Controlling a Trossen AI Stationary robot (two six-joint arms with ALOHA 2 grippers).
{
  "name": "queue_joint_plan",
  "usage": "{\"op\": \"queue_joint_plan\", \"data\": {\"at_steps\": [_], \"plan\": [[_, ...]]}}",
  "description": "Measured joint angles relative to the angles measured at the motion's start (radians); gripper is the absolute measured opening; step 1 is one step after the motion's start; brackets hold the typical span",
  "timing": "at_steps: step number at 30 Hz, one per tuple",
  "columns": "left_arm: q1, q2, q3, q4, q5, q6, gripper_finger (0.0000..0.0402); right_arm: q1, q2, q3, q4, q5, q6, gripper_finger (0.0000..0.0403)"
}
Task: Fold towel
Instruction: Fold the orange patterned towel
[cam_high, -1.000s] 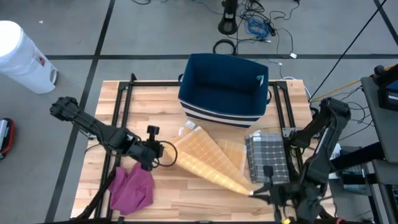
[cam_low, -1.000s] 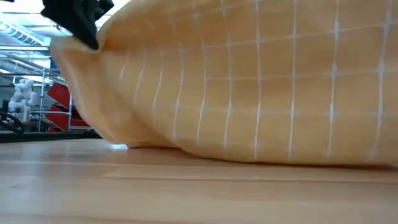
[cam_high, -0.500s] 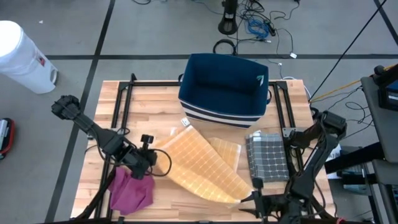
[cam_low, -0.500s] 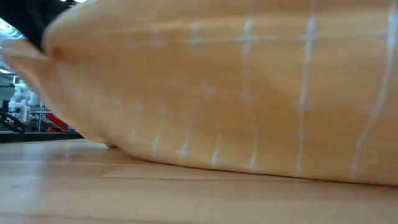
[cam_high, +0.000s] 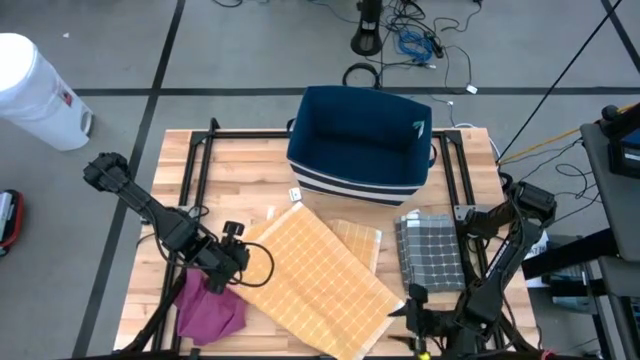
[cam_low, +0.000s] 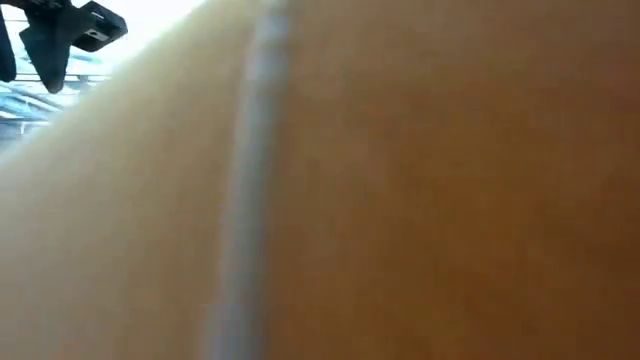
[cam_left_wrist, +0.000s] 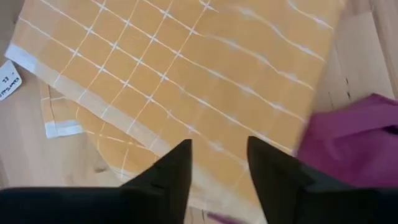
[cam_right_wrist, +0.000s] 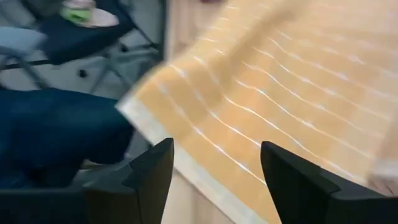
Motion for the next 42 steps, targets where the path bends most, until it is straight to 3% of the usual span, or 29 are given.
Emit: {"op": "queue_joint_plan", "data": {"at_steps": [7,14,25,29,35,42], "plan": [[-0.01,0.0,0.0,0.006,-0.014,-0.047,0.0217,-0.002,0.056,0.0,-0.144,-0.01,0.198,0.0213],[0.001,0.0,0.0,0.07,-0.139,-0.033,0.022,-0.006,0.159,0.0,-0.209,-0.073,0.355,0.0213],[0.041,0.0,0.0,0.157,-0.15,0.039,0.022,-0.026,0.285,0.002,-0.271,-0.113,0.5,0.0207],[0.058,0.0,0.0,0.159,-0.189,0.062,0.022,-0.037,0.294,0.005,-0.253,-0.127,0.463,0.0161],[0.16,0.0,-0.092,0.306,-0.217,0.137,0.022,-0.04,0.285,0.003,-0.25,-0.147,0.394,0.0019],[0.406,0.0,-0.274,0.665,-0.255,0.199,0.022,-0.042,0.285,0.002,-0.251,-0.152,0.388,0.0002]]}}
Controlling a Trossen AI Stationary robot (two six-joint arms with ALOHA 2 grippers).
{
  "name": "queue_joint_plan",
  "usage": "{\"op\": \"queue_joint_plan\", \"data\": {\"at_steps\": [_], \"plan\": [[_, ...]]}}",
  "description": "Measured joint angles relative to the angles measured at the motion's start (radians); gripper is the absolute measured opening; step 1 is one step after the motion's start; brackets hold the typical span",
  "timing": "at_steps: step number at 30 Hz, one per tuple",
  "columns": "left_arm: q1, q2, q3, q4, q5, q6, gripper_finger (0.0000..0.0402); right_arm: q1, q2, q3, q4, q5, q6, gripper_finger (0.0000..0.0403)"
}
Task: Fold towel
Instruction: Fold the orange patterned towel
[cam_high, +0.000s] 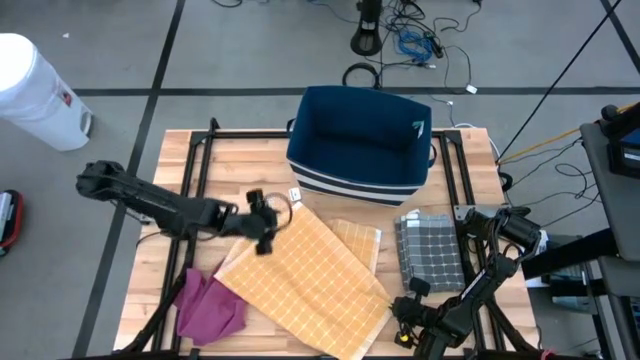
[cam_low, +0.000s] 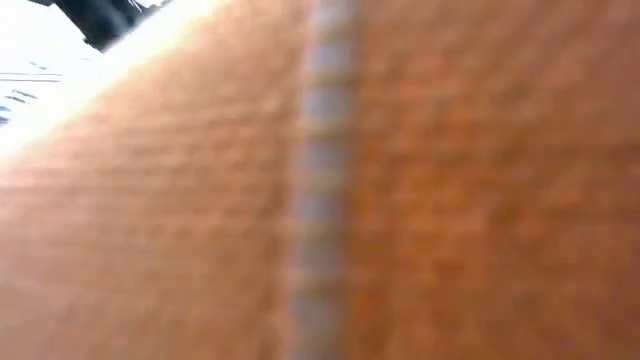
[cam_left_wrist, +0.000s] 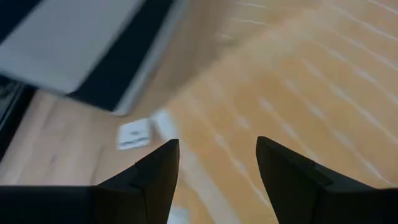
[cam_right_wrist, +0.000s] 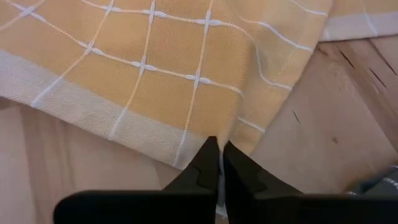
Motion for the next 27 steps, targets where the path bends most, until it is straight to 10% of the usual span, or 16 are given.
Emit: {"op": "queue_joint_plan", "data": {"at_steps": [15,27], "plan": [[0.525,0.157,-0.253,0.615,0.645,-0.096,0.022,0.005,0.002,-0.001,-0.003,-0.007,-0.019,0.0001],[0.578,0.419,-0.171,0.76,0.623,-0.104,0.022,0.005,0.002,-0.001,0.009,-0.007,-0.032,0.0]]}}
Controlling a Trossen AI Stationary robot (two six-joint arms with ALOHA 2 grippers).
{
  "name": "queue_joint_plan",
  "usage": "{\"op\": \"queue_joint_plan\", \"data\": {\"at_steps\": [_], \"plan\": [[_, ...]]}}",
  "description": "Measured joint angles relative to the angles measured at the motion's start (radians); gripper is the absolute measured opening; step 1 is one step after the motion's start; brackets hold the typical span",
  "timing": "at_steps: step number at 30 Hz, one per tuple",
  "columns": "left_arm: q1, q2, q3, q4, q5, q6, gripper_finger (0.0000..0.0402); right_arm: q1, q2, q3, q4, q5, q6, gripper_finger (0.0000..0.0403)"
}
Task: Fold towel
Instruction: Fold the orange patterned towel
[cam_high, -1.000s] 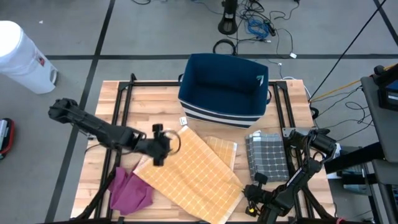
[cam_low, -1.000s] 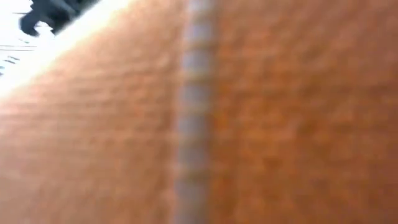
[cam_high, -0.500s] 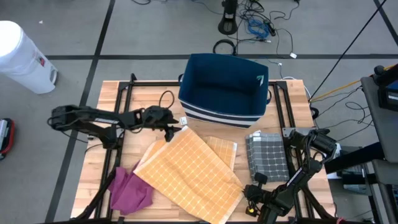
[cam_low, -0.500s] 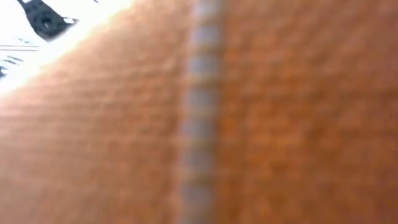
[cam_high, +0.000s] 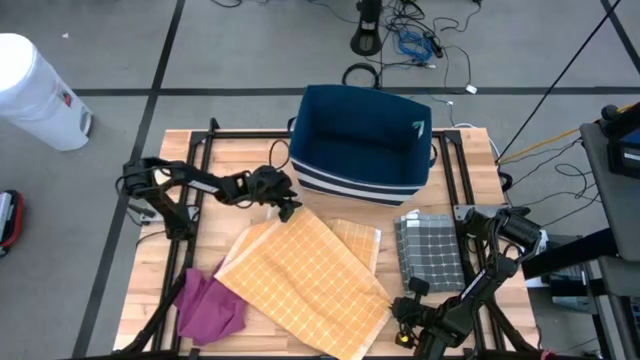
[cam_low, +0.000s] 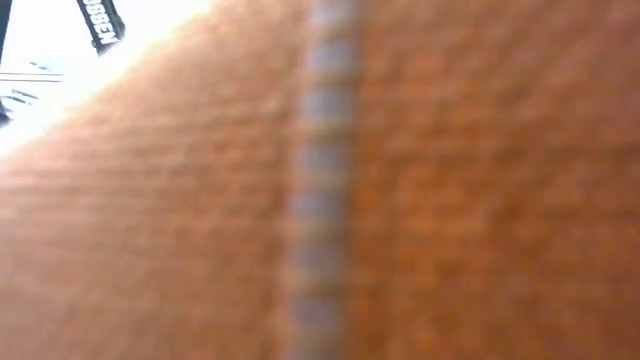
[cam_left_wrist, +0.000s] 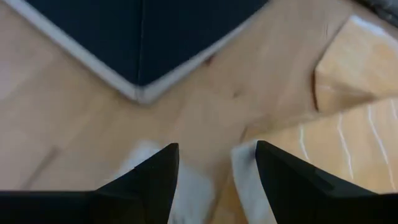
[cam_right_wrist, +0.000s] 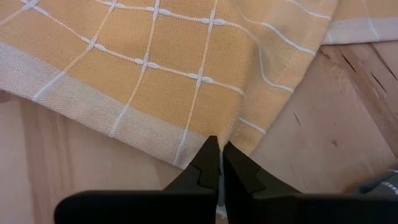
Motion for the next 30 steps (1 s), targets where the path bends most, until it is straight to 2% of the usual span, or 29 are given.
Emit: {"op": "queue_joint_plan", "data": {"at_steps": [6,9,14,23,30], "plan": [[0.002,0.039,0.048,-0.037,0.126,0.019,0.0213,0.0,0.0,0.0,0.002,0.0,-0.001,0.0],[0.002,0.075,0.059,-0.055,0.119,0.023,0.0193,0.0,0.001,0.0,0.003,0.001,-0.007,0.0],[0.003,0.084,0.06,-0.034,0.113,0.063,0.0147,0.001,0.002,-0.001,0.005,0.013,-0.005,0.0],[0.002,0.085,0.06,-0.037,0.235,0.099,0.0062,0.002,0.002,-0.001,0.007,0.015,-0.004,0.0],[0.0,0.057,0.059,-0.019,0.262,0.126,0.0013,0.002,0.002,-0.001,0.006,0.016,-0.003,0.0]]}}
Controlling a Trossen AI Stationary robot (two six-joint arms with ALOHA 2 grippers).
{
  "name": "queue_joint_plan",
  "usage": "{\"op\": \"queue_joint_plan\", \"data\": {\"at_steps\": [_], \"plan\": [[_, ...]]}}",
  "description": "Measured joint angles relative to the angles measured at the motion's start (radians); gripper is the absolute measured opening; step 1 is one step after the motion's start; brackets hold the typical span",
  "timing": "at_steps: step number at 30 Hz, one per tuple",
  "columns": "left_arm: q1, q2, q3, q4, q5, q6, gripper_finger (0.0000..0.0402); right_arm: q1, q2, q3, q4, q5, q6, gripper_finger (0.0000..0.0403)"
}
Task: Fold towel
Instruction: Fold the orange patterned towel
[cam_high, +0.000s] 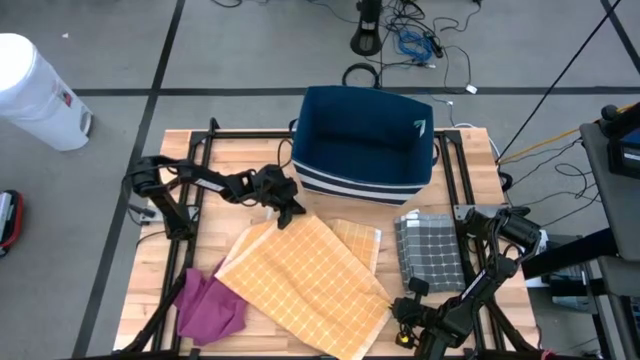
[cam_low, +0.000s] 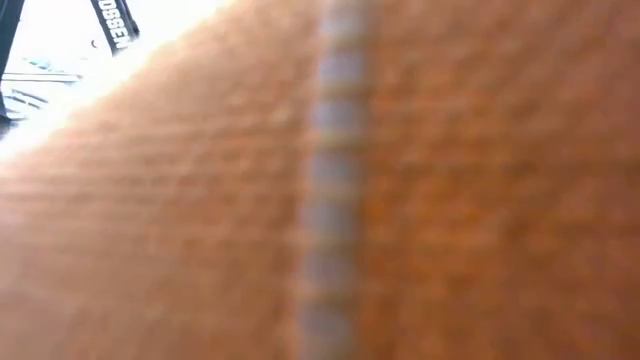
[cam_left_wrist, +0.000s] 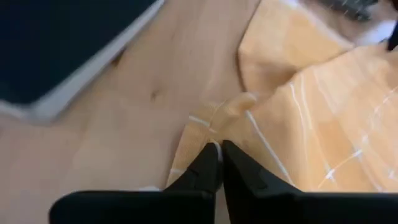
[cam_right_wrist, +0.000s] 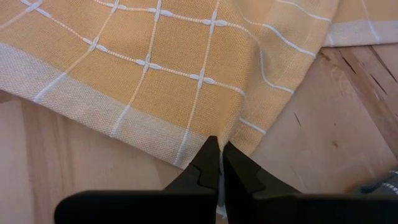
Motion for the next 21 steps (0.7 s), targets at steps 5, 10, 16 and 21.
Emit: {"op": "queue_joint_plan", "data": {"at_steps": [5,10,16,21], "plan": [[-0.007,-0.082,0.0,-0.014,0.002,0.028,0.0007,0.0,0.0,0.0,0.0,0.001,0.003,0.0],[-0.024,-0.184,0.0,-0.063,-0.011,0.057,0.0005,0.0,0.0,0.0,-0.002,0.002,0.004,0.0],[-0.053,-0.31,0.0,-0.225,-0.104,0.099,0.0004,-0.003,0.0,0.001,-0.018,0.003,0.004,0.0],[-0.084,-0.418,0.0,-0.379,-0.175,0.107,0.0004,-0.014,-0.028,-0.003,-0.079,0.01,0.0,0.0001]]}}
